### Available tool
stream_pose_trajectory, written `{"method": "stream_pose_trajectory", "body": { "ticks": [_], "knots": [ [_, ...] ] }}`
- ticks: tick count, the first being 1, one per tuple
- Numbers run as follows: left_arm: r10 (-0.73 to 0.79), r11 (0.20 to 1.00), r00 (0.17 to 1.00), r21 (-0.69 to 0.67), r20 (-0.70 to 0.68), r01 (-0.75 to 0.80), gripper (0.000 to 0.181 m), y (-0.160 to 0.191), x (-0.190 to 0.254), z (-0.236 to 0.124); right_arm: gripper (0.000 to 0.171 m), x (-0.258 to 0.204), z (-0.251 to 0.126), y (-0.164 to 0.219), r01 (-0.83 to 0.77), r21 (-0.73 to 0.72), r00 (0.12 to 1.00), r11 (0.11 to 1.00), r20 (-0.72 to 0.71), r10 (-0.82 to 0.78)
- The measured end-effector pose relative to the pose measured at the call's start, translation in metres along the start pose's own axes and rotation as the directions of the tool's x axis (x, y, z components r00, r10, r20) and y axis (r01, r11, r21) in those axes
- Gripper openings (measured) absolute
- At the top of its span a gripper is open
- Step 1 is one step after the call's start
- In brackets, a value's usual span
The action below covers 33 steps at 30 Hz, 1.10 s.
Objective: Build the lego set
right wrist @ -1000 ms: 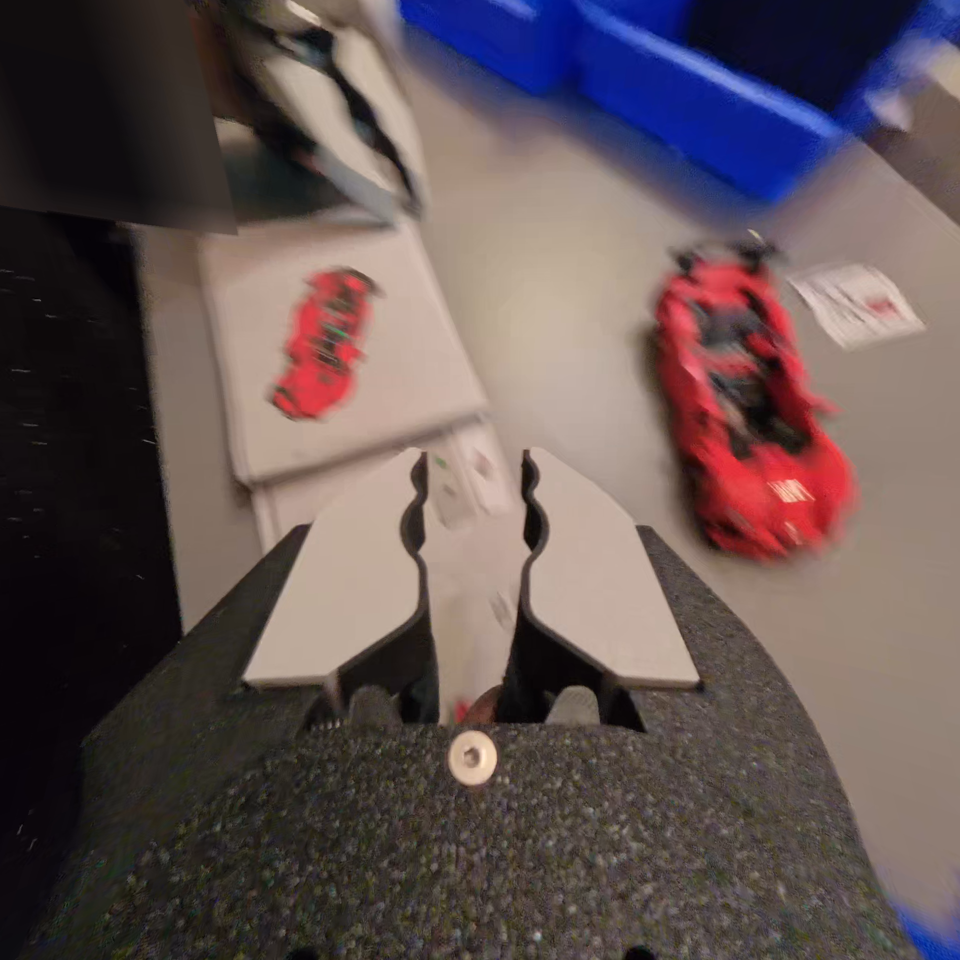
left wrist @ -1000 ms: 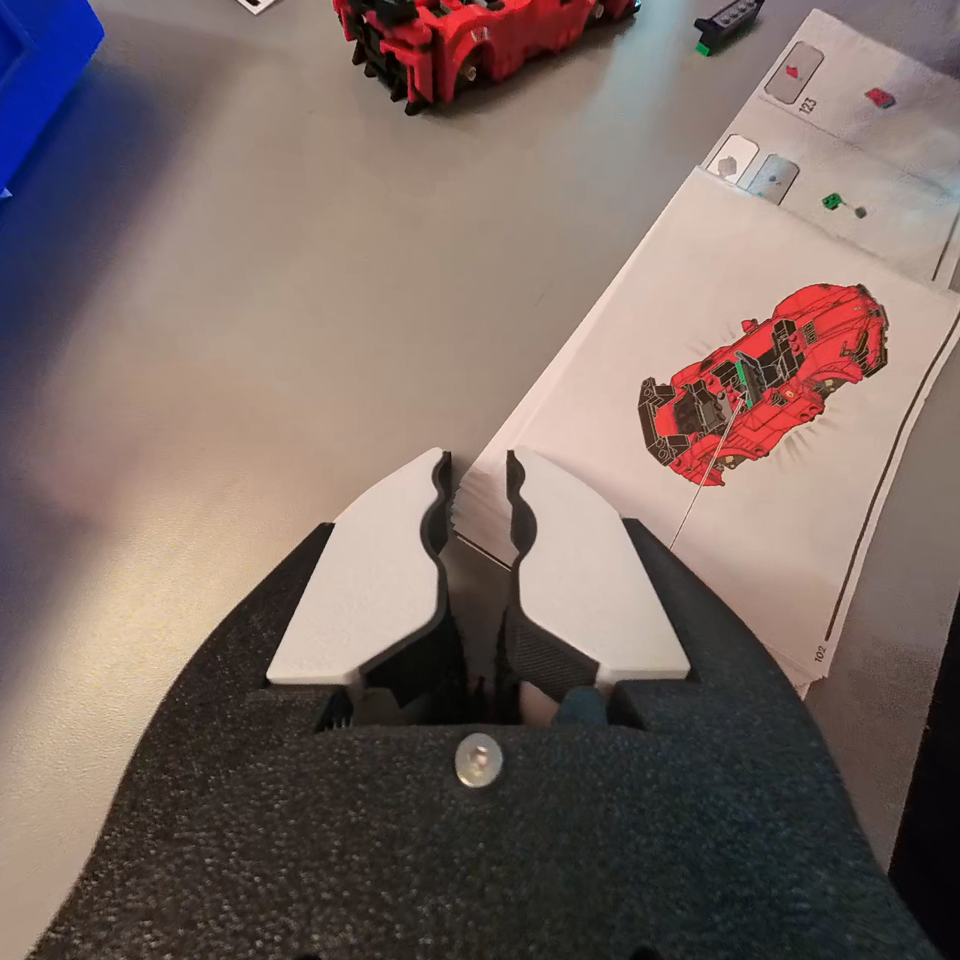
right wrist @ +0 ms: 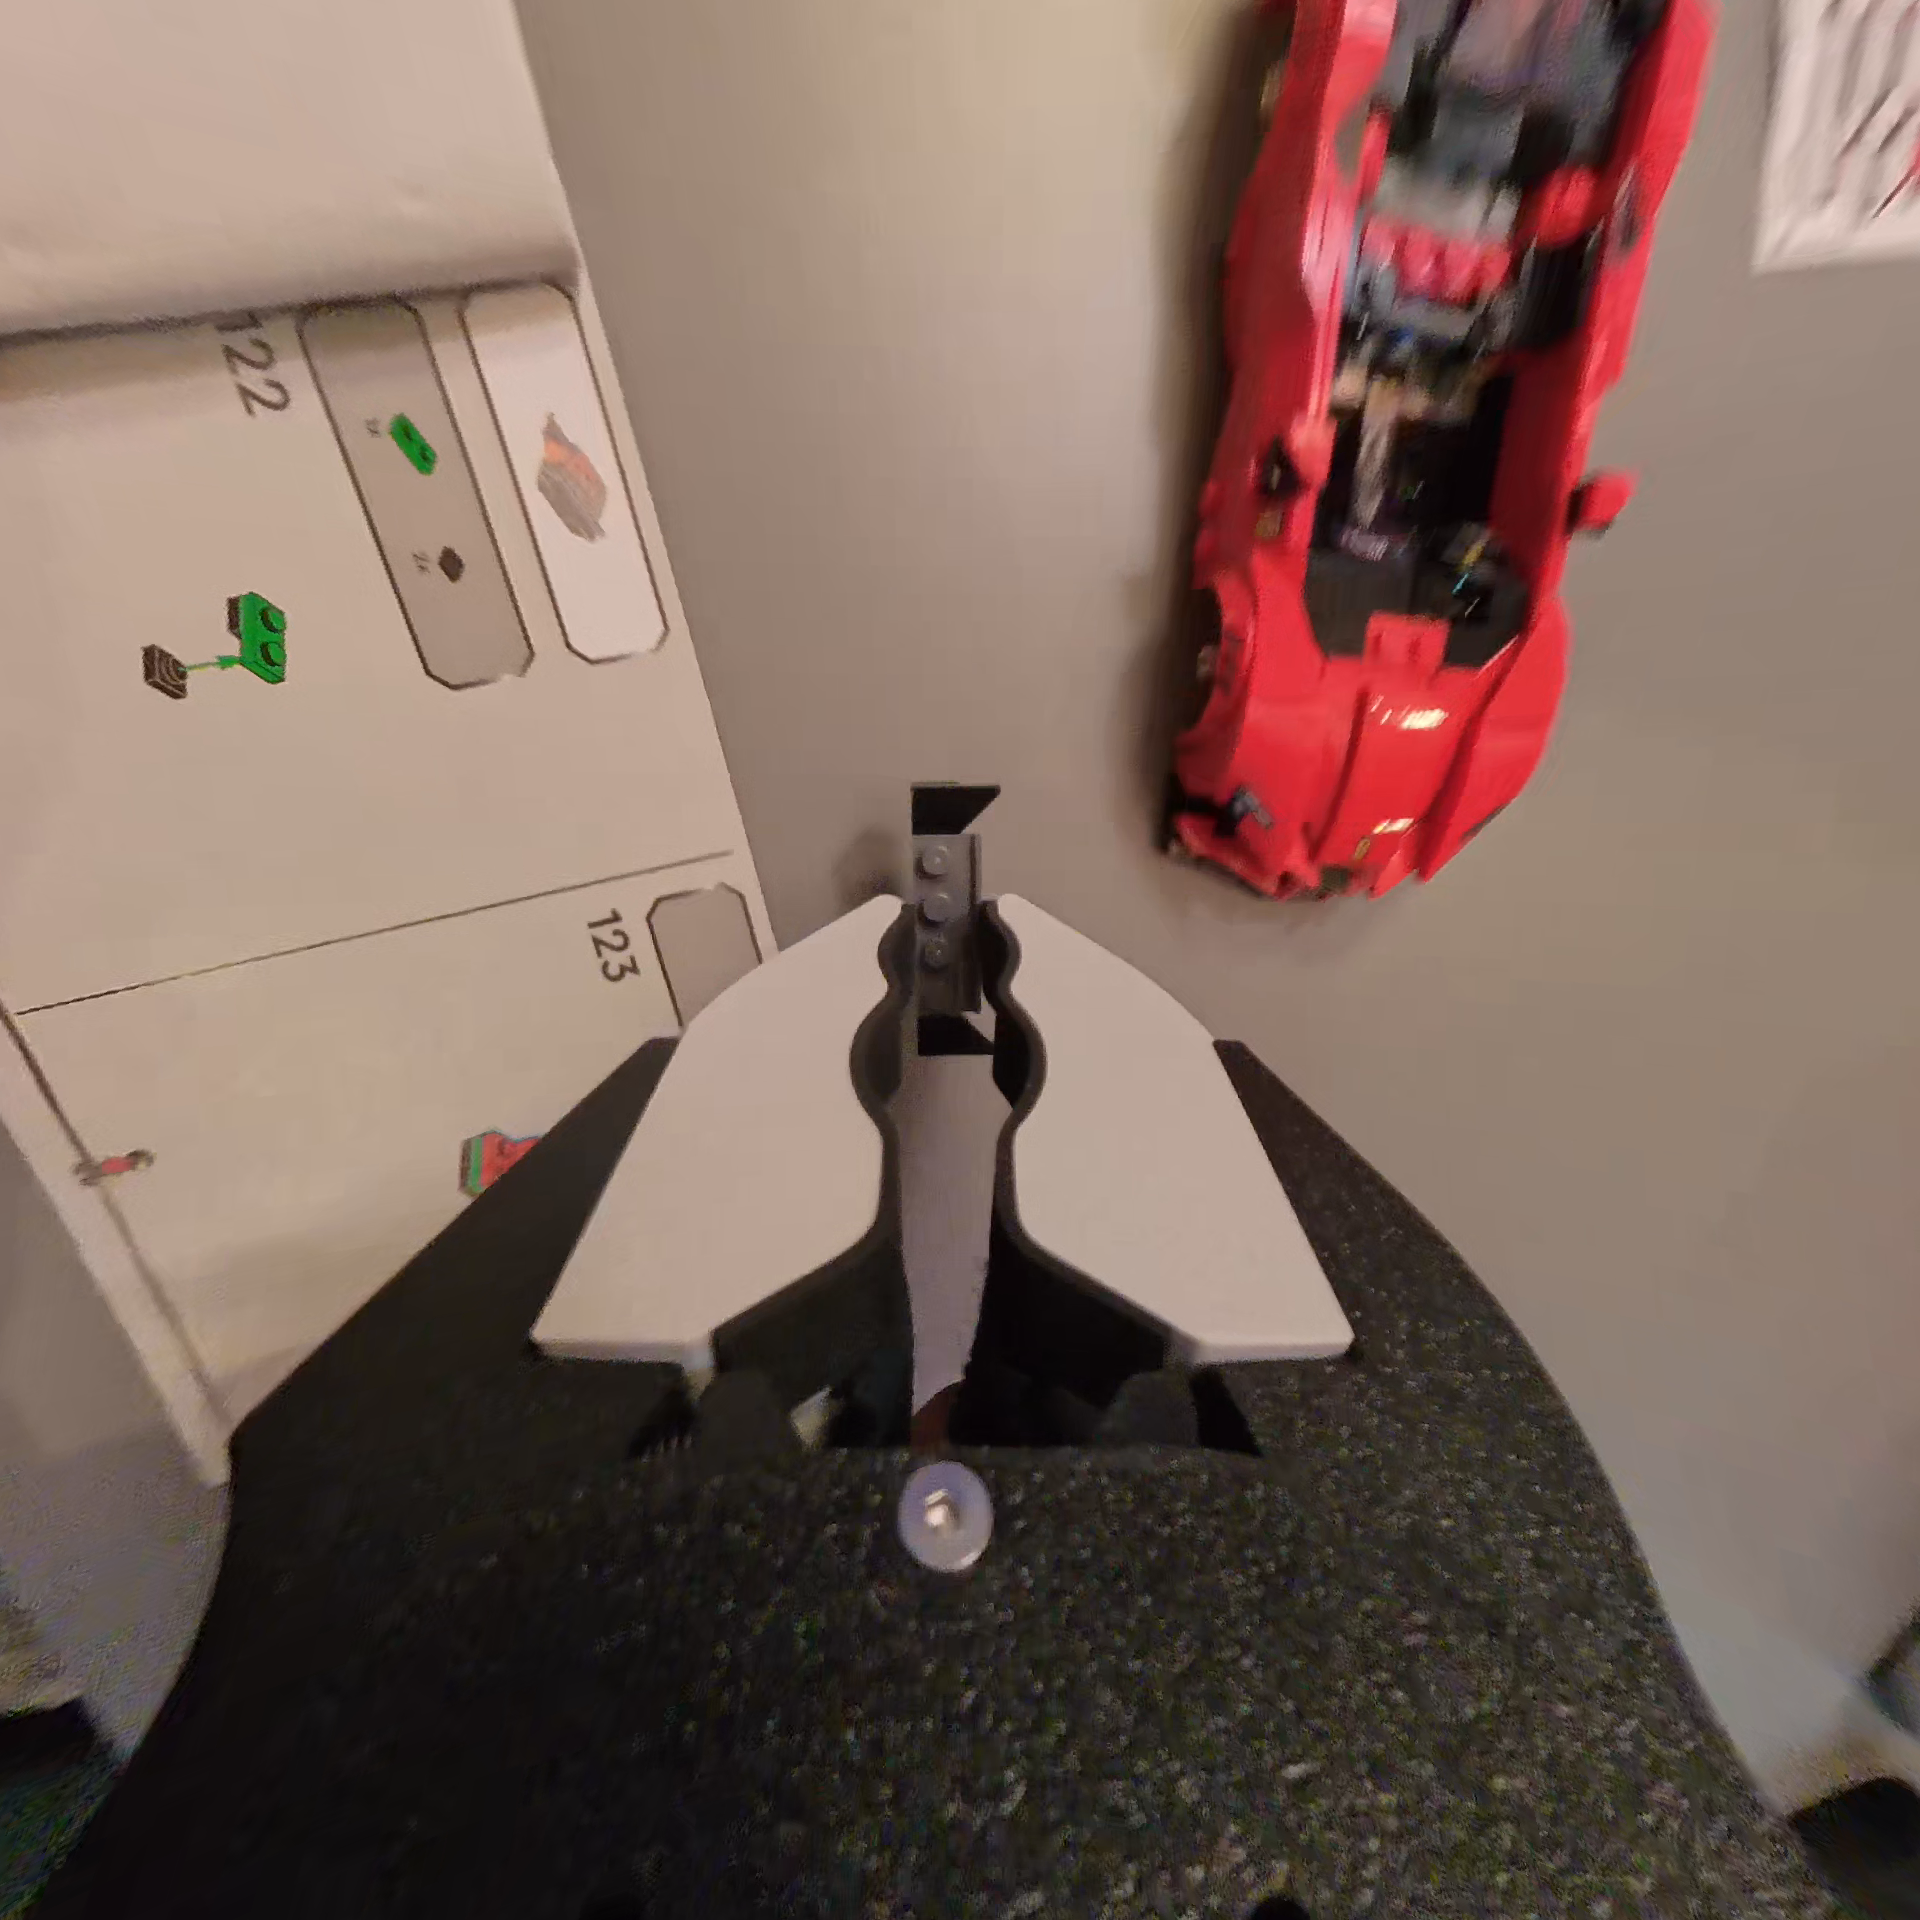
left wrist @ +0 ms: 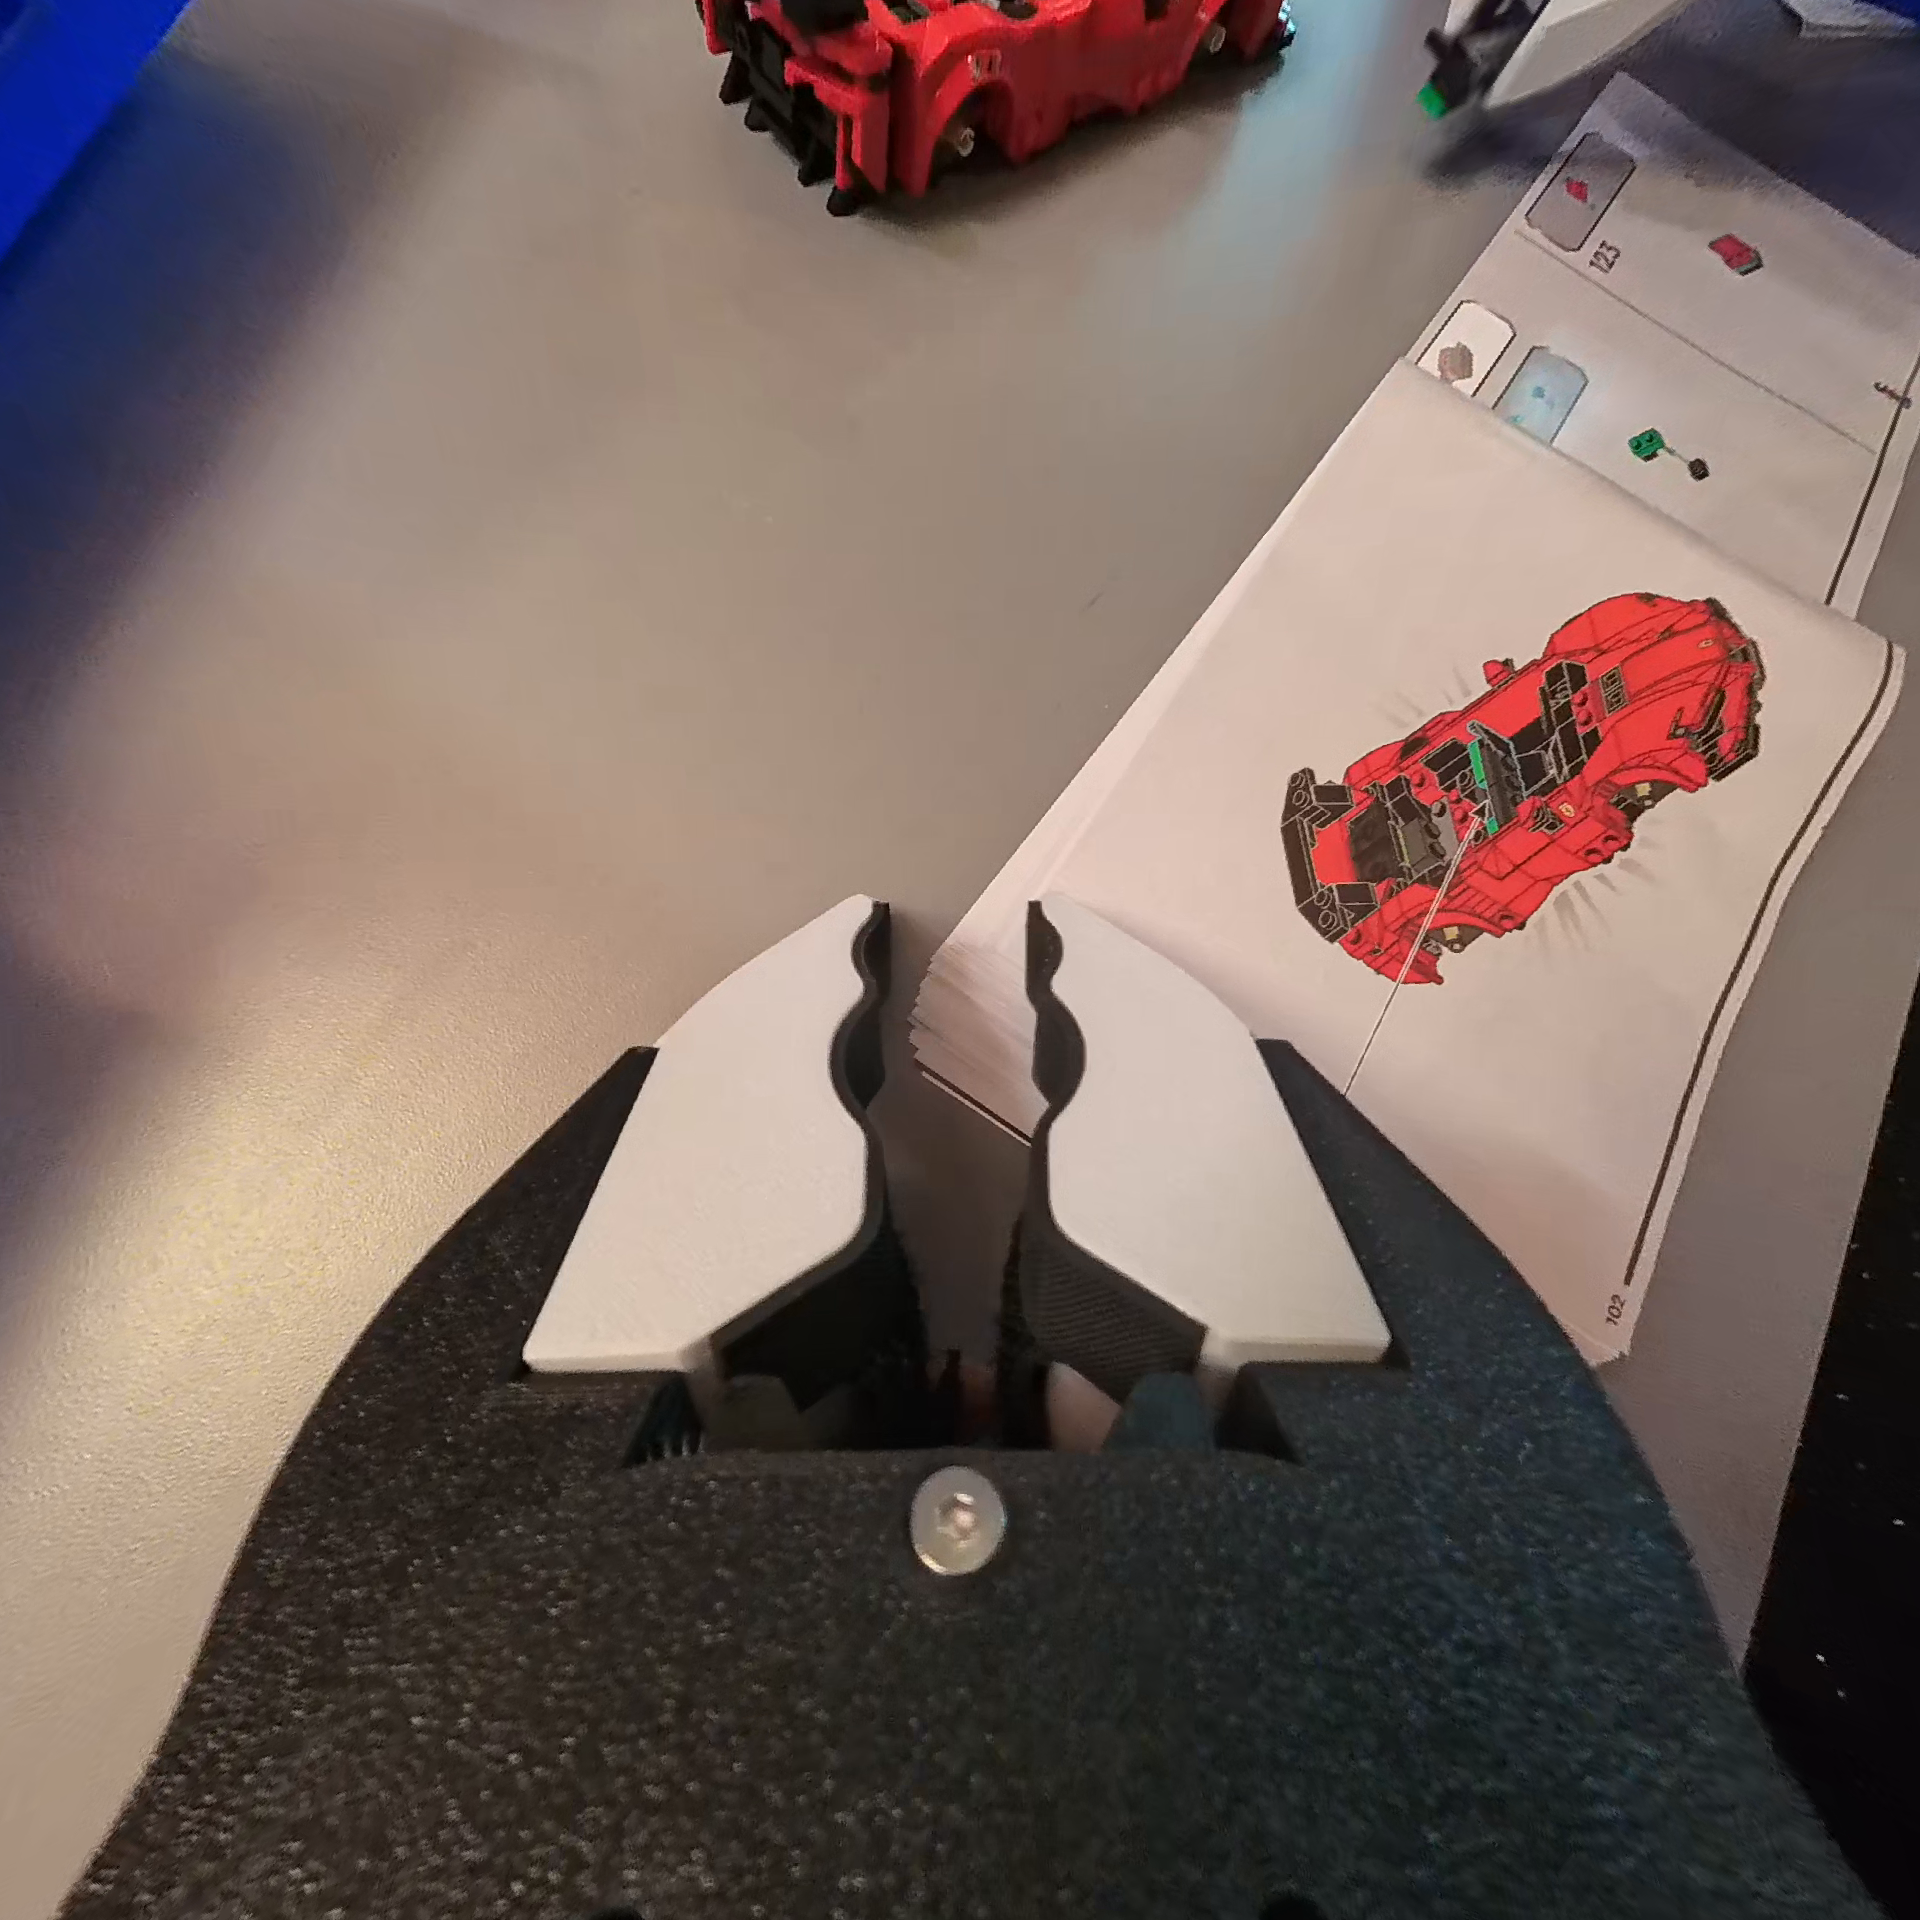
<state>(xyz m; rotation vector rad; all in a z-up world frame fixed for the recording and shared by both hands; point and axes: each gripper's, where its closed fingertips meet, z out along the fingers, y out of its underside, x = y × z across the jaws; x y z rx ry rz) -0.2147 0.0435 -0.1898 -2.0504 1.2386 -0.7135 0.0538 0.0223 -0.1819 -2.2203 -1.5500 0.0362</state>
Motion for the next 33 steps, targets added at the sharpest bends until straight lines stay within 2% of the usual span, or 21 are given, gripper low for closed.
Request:
{"method": "stream_pose_trajectory", "body": {
  "ticks": [1, 5, 8, 11, 13, 15, 19, 23, 29, 31, 33],
  "knots": [
    [-0.007, 1.0, 1.0, 0.001, -0.009, 0.007, 0.025, 0.0, 0.0, 0.0, 0.012, 0.002, -0.003, -0.007, 0.047, 0.033, 0.998, 0.998, -0.048, -0.045],
    [-0.111, 0.992, 0.993, 0.058, -0.026, 0.112, 0.039, -0.009, -0.006, -0.007, 0.012, 0.009, -0.019, -0.041, 0.237, 0.143, 0.934, 0.961, -0.307, -0.184],
    [-0.2, 0.951, 0.974, 0.22, -0.103, 0.219, 0.046, -0.043, 0.003, -0.027, 0.012, 0.016, -0.034, -0.06, 0.386, 0.098, 0.805, 0.917, -0.521, -0.283],
    [-0.186, 0.898, 0.961, 0.361, -0.206, 0.251, 0.048, -0.083, 0.029, -0.039, 0.012, 0.01, -0.045, -0.086, 0.527, 0.055, 0.653, 0.848, -0.665, -0.363],
    [-0.15, 0.878, 0.943, 0.398, -0.298, 0.265, 0.05, -0.103, 0.055, -0.032, 0.012, 0.003, -0.048, -0.104, 0.6, 0.038, 0.565, 0.799, -0.727, -0.39],
    [-0.09, 0.879, 0.918, 0.402, -0.386, 0.255, 0.048, -0.116, 0.083, -0.018, 0.012, -0.005, -0.049, -0.119, 0.645, 0.044, 0.525, 0.763, -0.751, -0.4],
    [-0.044, 0.893, 0.904, 0.388, -0.426, 0.227, 0.045, -0.128, 0.103, 0.009, 0.012, -0.019, -0.052, -0.139, 0.678, 0.124, 0.536, 0.724, -0.757, -0.373],
    [-0.013, 0.891, 0.897, 0.402, -0.443, 0.211, 0.039, -0.134, 0.109, 0.016, 0.012, -0.035, -0.056, -0.152, 0.695, 0.207, 0.569, 0.689, -0.744, -0.351],
    [0.045, 0.889, 0.906, 0.431, -0.422, 0.156, 0.015, -0.132, 0.113, 0.014, 0.012, -0.044, -0.056, -0.159, 0.702, 0.245, 0.581, 0.668, -0.74, -0.339],
    [0.054, 0.888, 0.899, 0.432, -0.434, 0.155, 0.015, -0.13, 0.114, 0.012, 0.012, -0.048, -0.057, -0.16, 0.683, 0.29, 0.622, 0.67, -0.712, -0.325],
    [0.071, 0.89, 0.882, 0.429, -0.466, 0.155, 0.015, -0.127, 0.115, 0.008, 0.02, -0.053, -0.057, -0.16, 0.592, 0.418, 0.752, 0.689, -0.595, -0.284]
  ]
}}
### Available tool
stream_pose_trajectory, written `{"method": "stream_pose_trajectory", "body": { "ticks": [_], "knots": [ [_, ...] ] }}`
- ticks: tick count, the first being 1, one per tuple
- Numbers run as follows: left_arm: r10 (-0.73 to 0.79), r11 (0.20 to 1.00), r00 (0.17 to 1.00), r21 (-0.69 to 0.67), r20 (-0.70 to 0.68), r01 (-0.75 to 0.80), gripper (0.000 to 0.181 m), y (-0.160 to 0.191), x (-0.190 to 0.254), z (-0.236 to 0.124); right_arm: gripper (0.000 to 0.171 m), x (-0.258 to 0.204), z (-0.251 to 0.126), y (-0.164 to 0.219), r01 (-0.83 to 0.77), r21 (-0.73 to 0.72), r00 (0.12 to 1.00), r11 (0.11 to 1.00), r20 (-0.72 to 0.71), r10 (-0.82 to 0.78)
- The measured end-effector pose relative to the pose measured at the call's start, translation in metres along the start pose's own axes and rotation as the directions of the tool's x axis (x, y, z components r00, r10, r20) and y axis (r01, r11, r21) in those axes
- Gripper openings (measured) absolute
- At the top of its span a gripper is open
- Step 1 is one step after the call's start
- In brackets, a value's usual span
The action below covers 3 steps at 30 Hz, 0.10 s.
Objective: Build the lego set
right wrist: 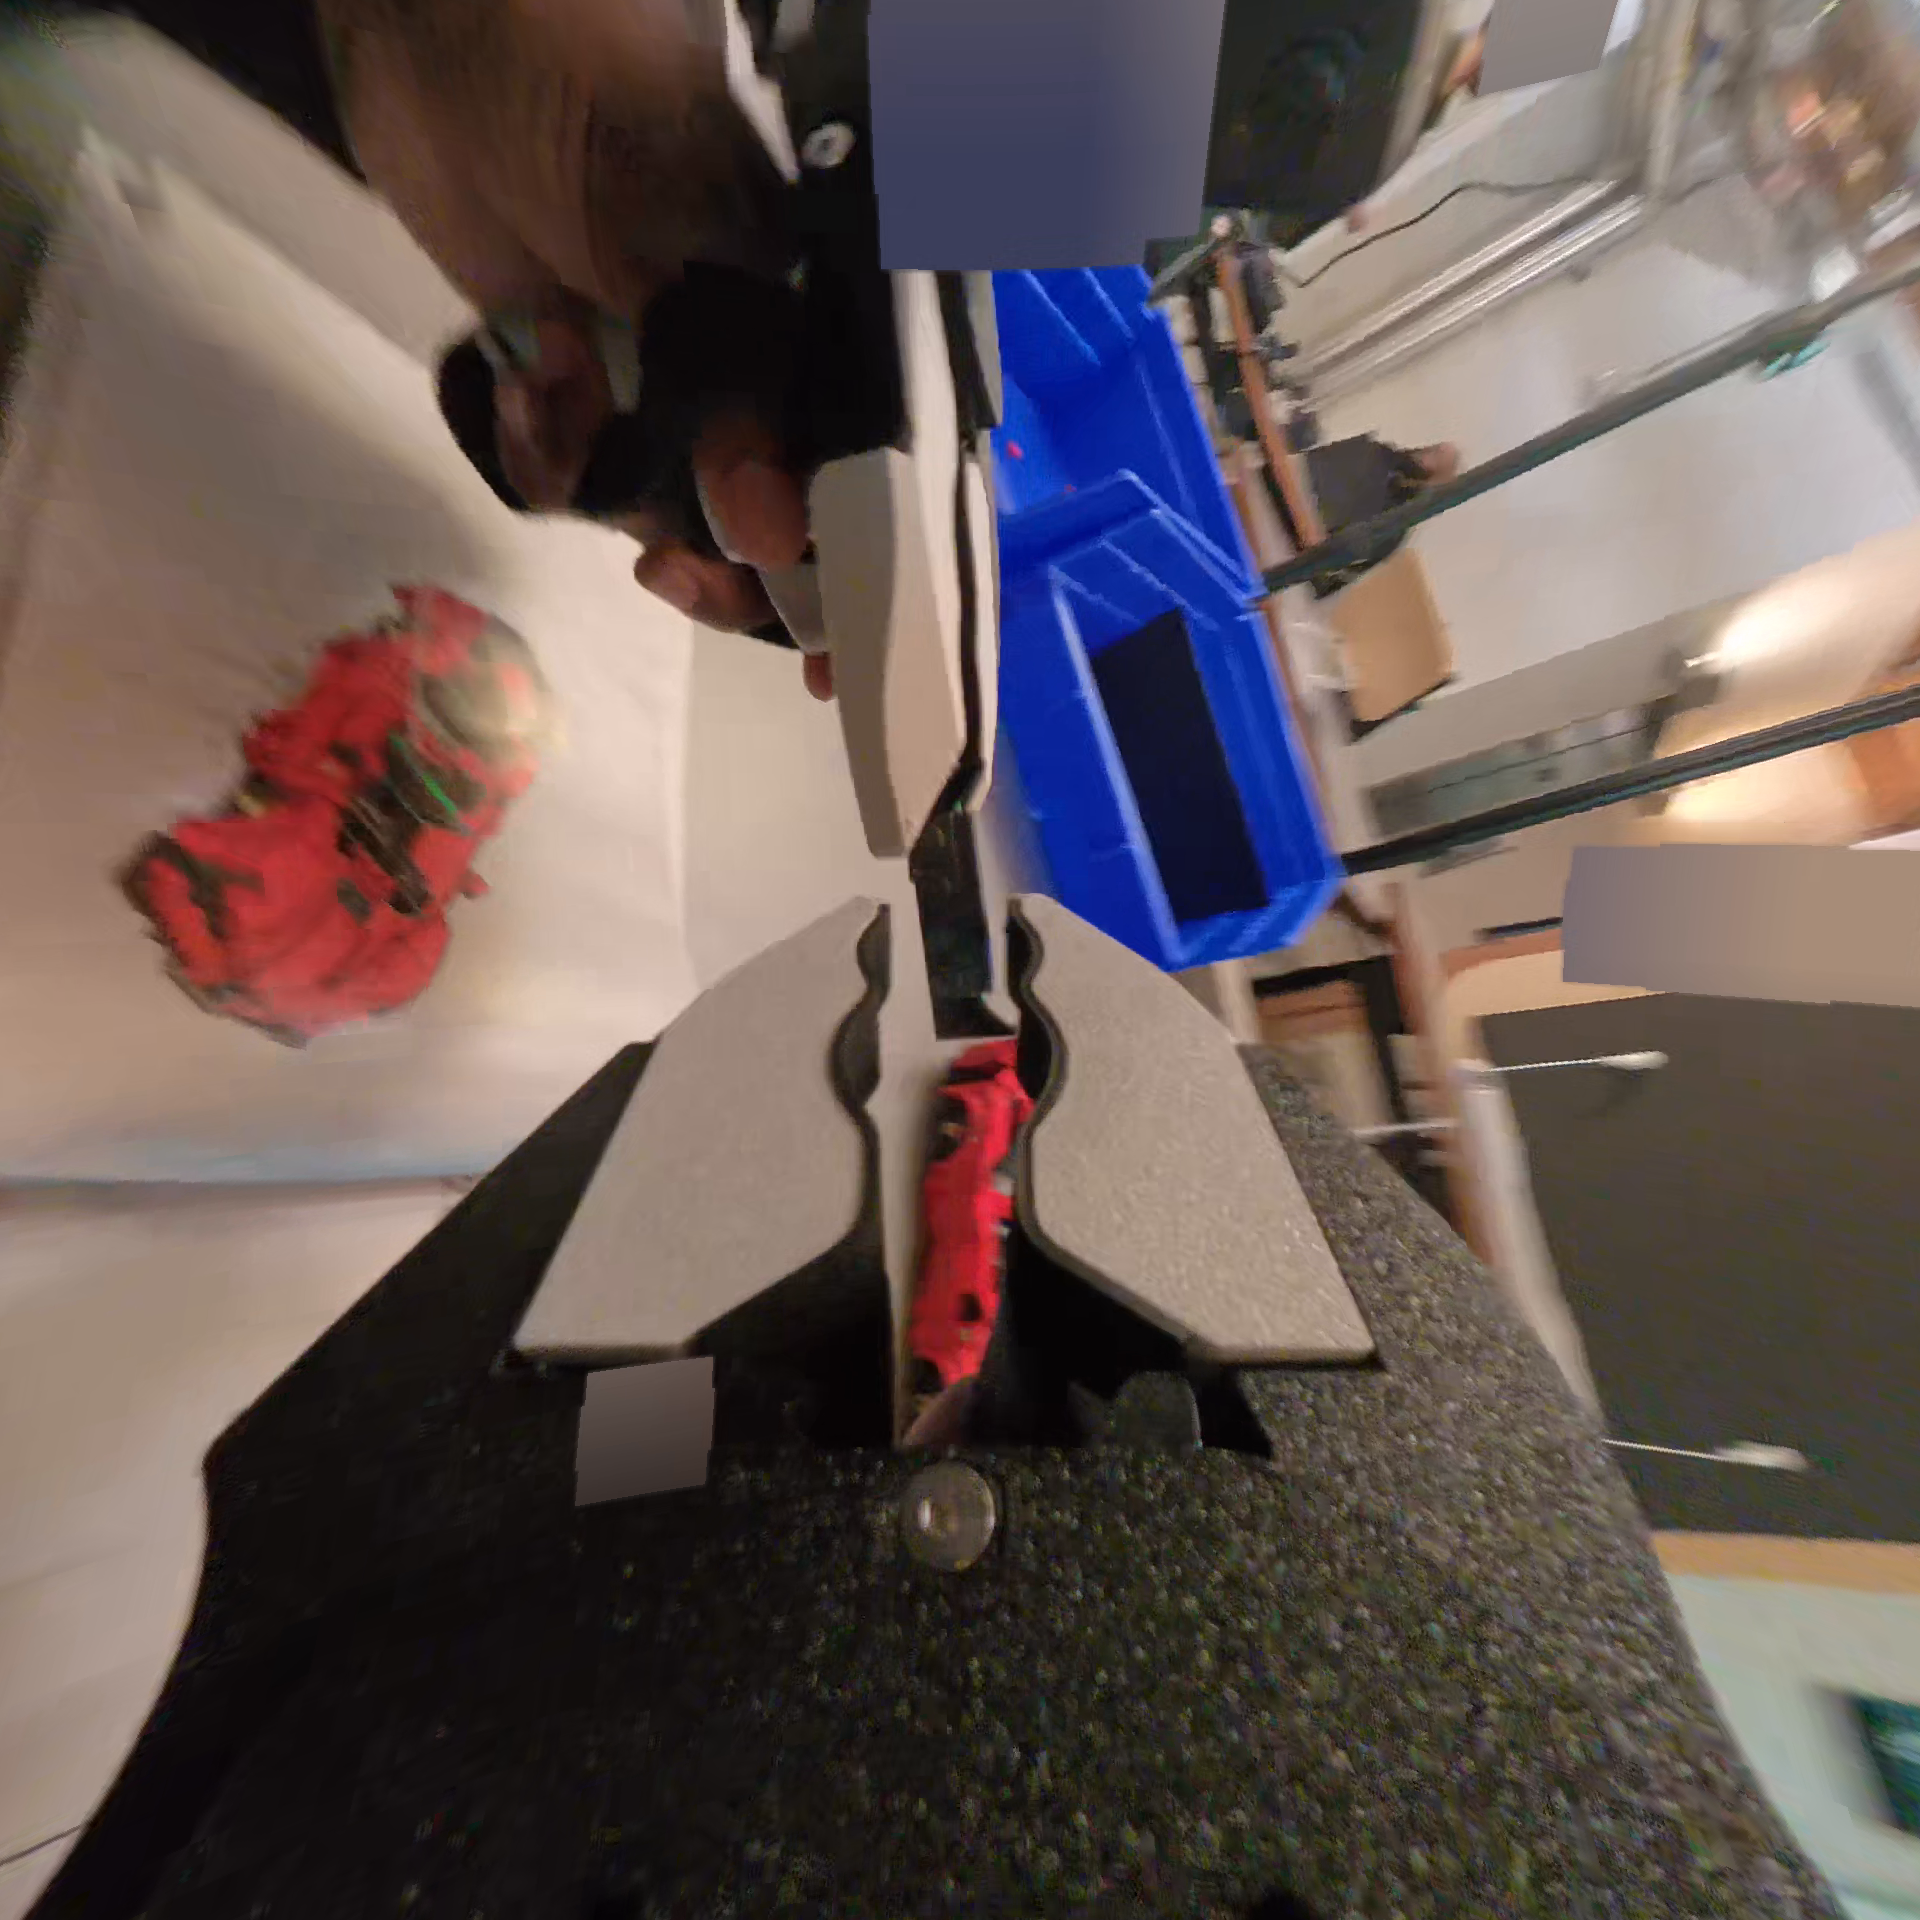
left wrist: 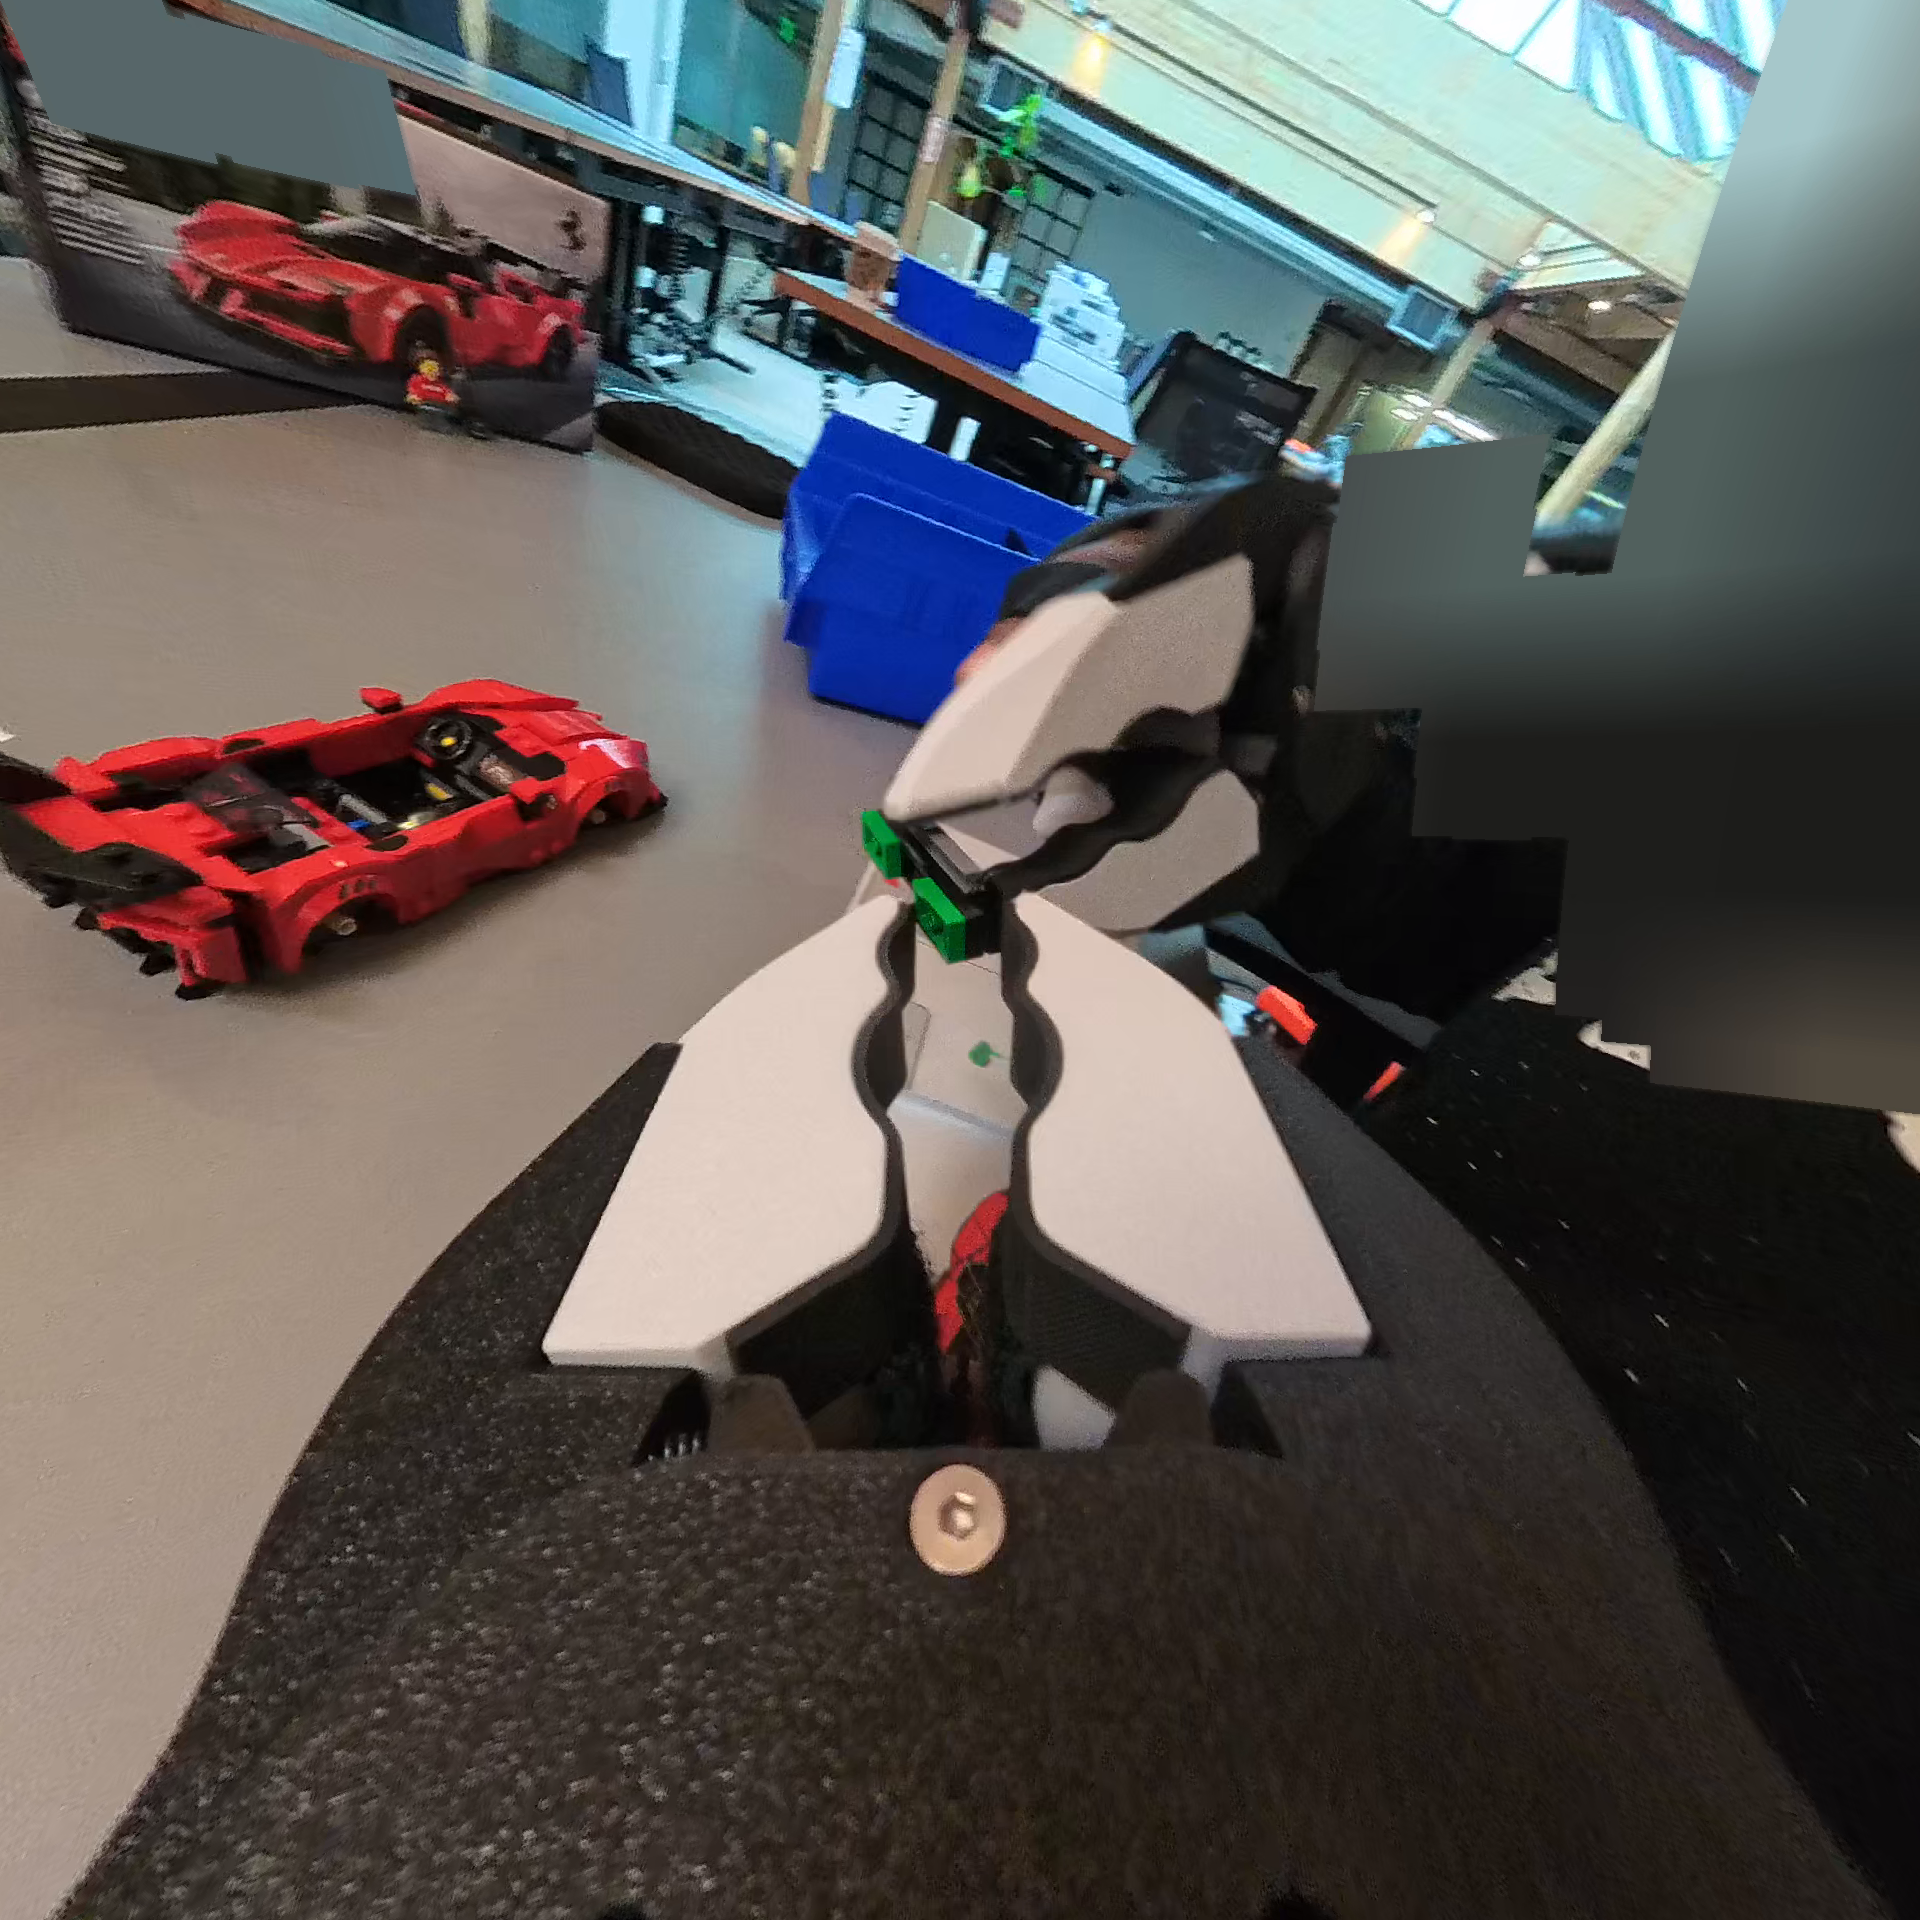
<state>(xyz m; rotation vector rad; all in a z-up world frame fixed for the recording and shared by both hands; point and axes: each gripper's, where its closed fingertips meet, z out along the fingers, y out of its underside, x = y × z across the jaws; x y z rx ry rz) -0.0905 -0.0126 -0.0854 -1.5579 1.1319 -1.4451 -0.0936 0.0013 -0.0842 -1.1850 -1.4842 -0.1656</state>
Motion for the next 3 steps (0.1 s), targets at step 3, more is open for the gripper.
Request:
{"method": "stream_pose_trajectory", "body": {
  "ticks": [3],
  "knots": [
    [0.036, 0.999, 0.99, -0.036, -0.138, -0.041, 0.015, 0.0021, 0.0134, -0.012, 0.032, 0.0, -0.0113, -0.0101, -0.369, 0.077, 0.906, 0.926, 0.254, 0.34]
  ]
}}
